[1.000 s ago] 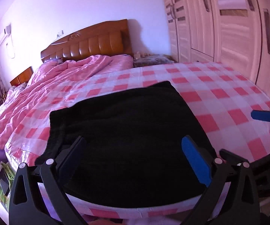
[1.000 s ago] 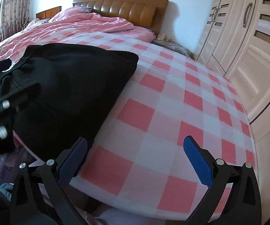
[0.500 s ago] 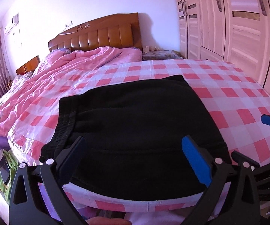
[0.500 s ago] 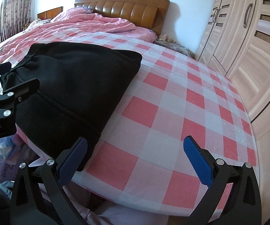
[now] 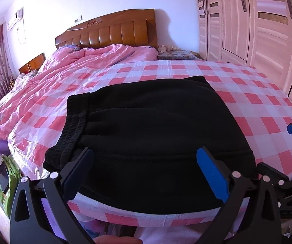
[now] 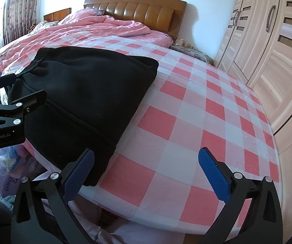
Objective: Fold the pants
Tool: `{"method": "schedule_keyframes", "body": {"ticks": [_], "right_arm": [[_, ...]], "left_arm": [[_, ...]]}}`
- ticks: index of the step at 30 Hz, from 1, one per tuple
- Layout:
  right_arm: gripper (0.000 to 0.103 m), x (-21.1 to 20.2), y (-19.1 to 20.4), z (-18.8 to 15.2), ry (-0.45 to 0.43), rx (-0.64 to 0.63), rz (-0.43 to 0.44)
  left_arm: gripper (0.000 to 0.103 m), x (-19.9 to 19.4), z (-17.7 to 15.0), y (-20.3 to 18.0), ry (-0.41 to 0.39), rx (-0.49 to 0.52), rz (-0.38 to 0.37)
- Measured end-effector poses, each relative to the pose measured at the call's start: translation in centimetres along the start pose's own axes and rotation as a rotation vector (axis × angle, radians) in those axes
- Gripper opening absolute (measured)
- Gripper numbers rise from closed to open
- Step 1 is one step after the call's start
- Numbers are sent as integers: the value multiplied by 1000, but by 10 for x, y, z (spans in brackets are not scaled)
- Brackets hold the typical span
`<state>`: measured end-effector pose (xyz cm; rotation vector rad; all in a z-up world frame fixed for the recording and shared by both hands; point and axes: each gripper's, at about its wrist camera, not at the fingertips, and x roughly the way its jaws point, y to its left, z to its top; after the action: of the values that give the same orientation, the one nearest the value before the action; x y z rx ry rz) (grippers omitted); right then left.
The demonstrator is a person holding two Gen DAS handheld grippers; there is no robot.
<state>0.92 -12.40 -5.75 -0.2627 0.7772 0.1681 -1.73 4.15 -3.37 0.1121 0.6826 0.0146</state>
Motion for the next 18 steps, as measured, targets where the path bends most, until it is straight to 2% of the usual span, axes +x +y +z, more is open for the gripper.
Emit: {"method": "schedule_keyframes", "body": {"ticks": [18], "right_arm": [[99, -1, 2, 1, -5, 0, 15]], "left_arm": [[101, 1, -1, 4, 6, -11, 1]]}}
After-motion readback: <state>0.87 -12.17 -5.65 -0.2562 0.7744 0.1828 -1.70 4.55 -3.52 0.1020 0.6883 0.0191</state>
